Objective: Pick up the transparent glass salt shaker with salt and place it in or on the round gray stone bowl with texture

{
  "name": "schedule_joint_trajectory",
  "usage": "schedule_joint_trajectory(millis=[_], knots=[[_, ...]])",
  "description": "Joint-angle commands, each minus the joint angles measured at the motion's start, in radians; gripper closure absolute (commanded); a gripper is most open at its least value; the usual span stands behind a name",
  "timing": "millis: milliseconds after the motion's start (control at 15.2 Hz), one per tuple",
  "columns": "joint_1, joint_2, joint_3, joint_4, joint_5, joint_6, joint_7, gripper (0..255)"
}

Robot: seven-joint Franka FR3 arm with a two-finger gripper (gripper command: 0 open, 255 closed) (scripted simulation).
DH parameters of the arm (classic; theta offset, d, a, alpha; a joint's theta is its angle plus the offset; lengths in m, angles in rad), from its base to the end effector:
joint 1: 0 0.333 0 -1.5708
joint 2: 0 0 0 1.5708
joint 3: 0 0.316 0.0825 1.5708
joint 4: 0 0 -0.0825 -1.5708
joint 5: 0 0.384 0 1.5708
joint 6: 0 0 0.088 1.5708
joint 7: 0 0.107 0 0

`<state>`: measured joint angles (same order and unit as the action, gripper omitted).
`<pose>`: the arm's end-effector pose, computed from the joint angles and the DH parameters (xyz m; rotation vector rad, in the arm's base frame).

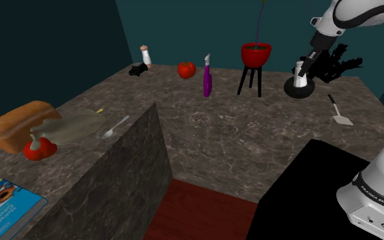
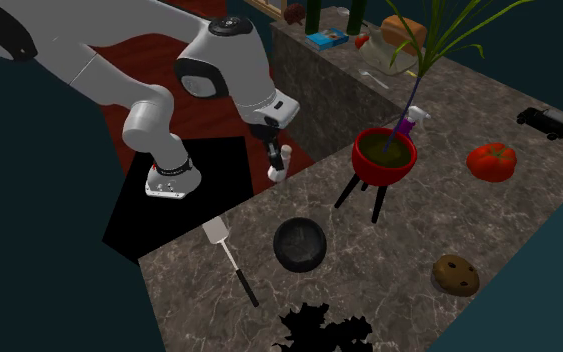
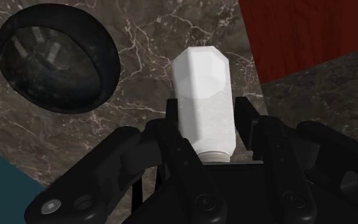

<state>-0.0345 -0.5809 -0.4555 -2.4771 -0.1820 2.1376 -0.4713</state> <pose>0.3503 -0.2093 0.4896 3.1045 0.1660 0.3372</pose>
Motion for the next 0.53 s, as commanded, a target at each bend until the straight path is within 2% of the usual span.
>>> schedule_joint_trajectory(millis=[0,132,462], knots=[[0.000,-0.006,0.005,0.020,0.002,-0.027,0.001,255],[0.001,-0.010,0.010,0.038,0.004,-0.049,0.003,255],[0.022,0.129,-0.112,0.182,0.037,-0.047,-0.130,255]])
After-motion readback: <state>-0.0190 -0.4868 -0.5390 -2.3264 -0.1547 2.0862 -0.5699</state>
